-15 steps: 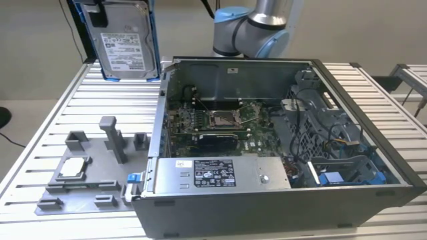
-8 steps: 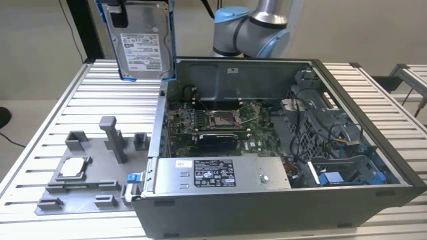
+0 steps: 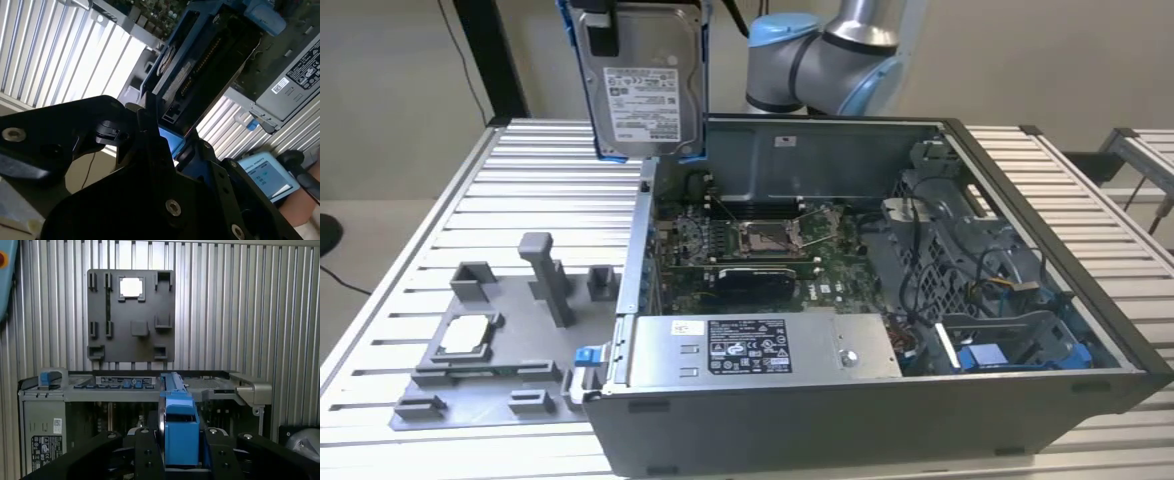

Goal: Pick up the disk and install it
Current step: 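Pick up the disk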

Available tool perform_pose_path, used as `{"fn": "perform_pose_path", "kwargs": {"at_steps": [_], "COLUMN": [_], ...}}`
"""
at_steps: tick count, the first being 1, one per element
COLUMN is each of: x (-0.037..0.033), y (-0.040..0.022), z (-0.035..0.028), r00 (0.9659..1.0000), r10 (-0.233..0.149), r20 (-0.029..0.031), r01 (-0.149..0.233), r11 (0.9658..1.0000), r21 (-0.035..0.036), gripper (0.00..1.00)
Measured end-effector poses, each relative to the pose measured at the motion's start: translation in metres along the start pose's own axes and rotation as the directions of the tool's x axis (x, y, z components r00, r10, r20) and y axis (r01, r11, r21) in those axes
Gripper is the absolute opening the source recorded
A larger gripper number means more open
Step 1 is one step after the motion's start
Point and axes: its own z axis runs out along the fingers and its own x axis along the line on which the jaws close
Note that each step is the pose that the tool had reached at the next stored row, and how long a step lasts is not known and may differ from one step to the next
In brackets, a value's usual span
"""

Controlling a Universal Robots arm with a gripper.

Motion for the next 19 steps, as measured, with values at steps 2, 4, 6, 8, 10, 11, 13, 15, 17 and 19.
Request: {"fn": "perform_pose_path", "kwargs": {"at_steps": [2,4,6,8,10,11,13,15,17,19], "x": [0.0,-0.0001,-0.0001,-0.0001,-0.0001,-0.0001,-0.0002,-0.0002,-0.0002,-0.0002], "y": [-0.0083,-0.016,-0.0234,-0.0305,-0.0378,-0.0416,-0.0492,-0.0573,-0.0653,-0.073], "z": [-0.0002,-0.0004,-0.0005,-0.0006,-0.0008,-0.0009,-0.001,-0.0012,-0.0014,-0.0015], "r00": [1.0,1.0,1.0,1.0,1.0,1.0,1.0,1.0,1.0,1.0], "r10": [0.0,0.0,0.0,0.0,0.0,0.0,0.0,0.0,0.0,0.0], "r20": [0.0,0.0,0.0,0.0,0.0,0.0,0.0,0.0,0.0,-0.0001], "r01": [0.0,0.0,0.0,0.0,0.0,0.0,0.0,0.0,0.0,0.0], "r11": [1.0,1.0,1.0,1.0,1.0,1.0,1.0,1.0,1.0,1.0], "r21": [0.0,0.0,0.0,0.0,0.0,0.0,0.0,0.0,0.0,0.0], "gripper": [0.0,0.0,0.0,0.0,0.0,0.0,0.0,0.0,0.0,0.0]}}
